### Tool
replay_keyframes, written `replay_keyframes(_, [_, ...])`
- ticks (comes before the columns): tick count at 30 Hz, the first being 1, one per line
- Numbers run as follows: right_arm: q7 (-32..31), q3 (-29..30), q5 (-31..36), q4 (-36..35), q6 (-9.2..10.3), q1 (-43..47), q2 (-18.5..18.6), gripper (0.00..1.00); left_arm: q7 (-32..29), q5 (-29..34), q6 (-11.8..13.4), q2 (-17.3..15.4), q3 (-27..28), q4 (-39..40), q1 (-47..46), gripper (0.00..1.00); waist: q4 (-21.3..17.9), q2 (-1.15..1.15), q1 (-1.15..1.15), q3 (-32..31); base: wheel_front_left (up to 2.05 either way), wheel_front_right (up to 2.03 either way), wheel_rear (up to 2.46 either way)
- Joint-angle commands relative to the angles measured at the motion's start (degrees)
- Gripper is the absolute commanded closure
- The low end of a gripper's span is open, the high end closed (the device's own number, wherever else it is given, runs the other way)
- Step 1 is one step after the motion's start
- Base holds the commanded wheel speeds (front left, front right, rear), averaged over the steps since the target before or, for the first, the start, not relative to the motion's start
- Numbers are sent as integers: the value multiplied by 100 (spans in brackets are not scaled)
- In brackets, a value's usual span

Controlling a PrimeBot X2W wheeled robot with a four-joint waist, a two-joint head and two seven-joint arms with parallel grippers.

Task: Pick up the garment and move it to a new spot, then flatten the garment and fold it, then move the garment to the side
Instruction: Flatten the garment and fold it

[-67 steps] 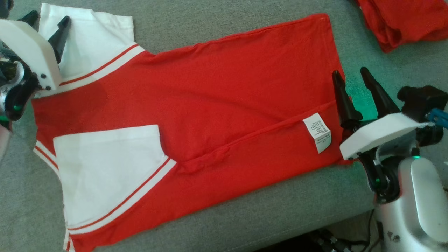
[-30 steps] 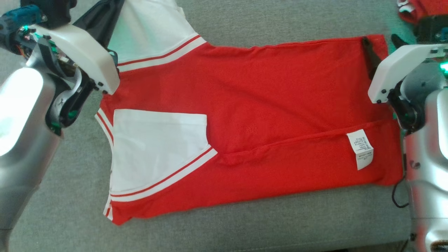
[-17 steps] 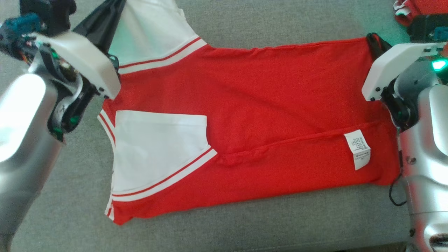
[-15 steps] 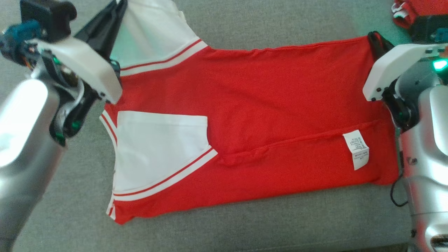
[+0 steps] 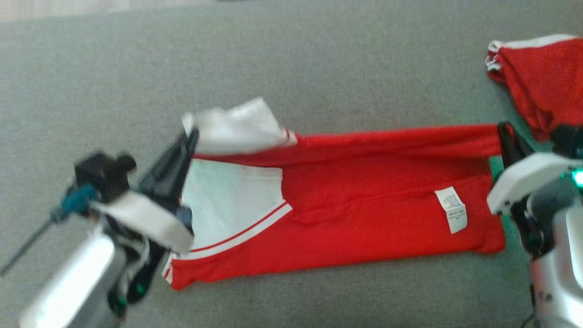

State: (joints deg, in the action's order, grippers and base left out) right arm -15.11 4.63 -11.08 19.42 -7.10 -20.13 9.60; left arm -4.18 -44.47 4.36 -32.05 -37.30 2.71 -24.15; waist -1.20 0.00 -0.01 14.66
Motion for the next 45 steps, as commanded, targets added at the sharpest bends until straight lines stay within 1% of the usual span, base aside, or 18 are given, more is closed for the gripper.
replay_keyframes(1, [44, -25, 31, -314, -39, 53, -21, 100, 112, -51, 72, -186, 216, 233, 9, 100, 93, 0, 1, -218, 0, 0, 0])
replay_keyframes(6, [15, 161, 59, -653, -39, 604, -214, 100, 429, -168, 251, 32, 50, 264, 765, 100, 140, 0, 1, -363, 0, 0, 0])
replay_keyframes(8, [35, 206, 80, -731, -39, 746, -265, 100, 572, -187, 261, 150, -9, 153, 929, 100, 148, 0, 1, -386, 0, 0, 0])
replay_keyframes(11, [112, 223, 127, -787, -39, 893, -321, 100, 773, -183, 212, 290, -100, -90, 1085, 100, 132, 0, 1, -430, 0, 0, 0])
replay_keyframes(12, [169, 230, 143, -805, -39, 930, -344, 97, 842, -209, 203, 339, -110, -173, 1150, 100, 115, 0, 1, -452, 0, 0, 0])
replay_keyframes(13, [215, 230, 163, -816, -39, 975, -366, 73, 910, -224, 188, 377, -124, -243, 1213, 100, 102, 0, 1, -475, 0, 0, 0])
replay_keyframes(14, [270, 248, 188, -823, -39, 1025, -387, 51, 983, -214, 167, 397, -148, -306, 1271, 100, 91, 0, 1, -507, 0, 0, 0])
replay_keyframes(15, [330, 268, 208, -825, -39, 1079, -409, 7, 1063, -225, 165, 427, -150, -365, 1340, 100, 85, 0, 1, -541, 0, 0, 0])
replay_keyframes(16, [382, 280, 225, -822, -39, 1140, -430, 0, 1147, -232, 166, 448, -148, -418, 1414, 77, 78, 0, 1, -581, 0, 0, 0])
replay_keyframes(17, [426, 302, 239, -814, -39, 1207, -452, 0, 1219, -240, 170, 464, -152, -466, 1495, 53, 73, 0, 1, -625, 0, 0, 0])
replay_keyframes(18, [472, 323, 260, -812, -39, 1280, -474, 0, 1293, -253, 179, 484, -150, -507, 1579, 0, 71, 0, 1, -673, 0, 0, 0])
replay_keyframes(21, [607, 467, 290, -856, -39, 1525, -546, 0, 1481, -320, 237, 559, -118, -582, 1819, 0, 87, 0, 1, -810, 0, 0, 0])
replay_keyframes(26, [708, 729, 293, -1023, -39, 1877, -624, 0, 1724, -284, 509, 626, 81, -557, 2080, 0, 148, 0, 1, -952, 0, 0, 0])
replay_keyframes(31, [586, 839, 313, -1211, -39, 2009, -657, 0, 1830, -102, 848, 620, 324, -461, 2153, 0, 218, 0, 1, -984, 0, 0, 0])
replay_keyframes(35, [387, 797, 308, -1198, -39, 1927, -666, 0, 1862, 18, 1046, 631, 459, -372, 2139, 0, 297, 0, 1, -947, 0, 0, 0])
replay_keyframes(42, [159, 732, 486, -789, -39, 1564, -670, 0, 1871, 93, 1149, 613, 539, -229, 2110, 0, 447, 0, 1, -815, 0, 0, 0])
replay_keyframes(45, [114, 747, 663, -463, -39, 1424, -670, 0, 1865, 110, 1178, 600, 545, -184, 2098, 0, 523, 0, 1, -759, 0, 0, 0])
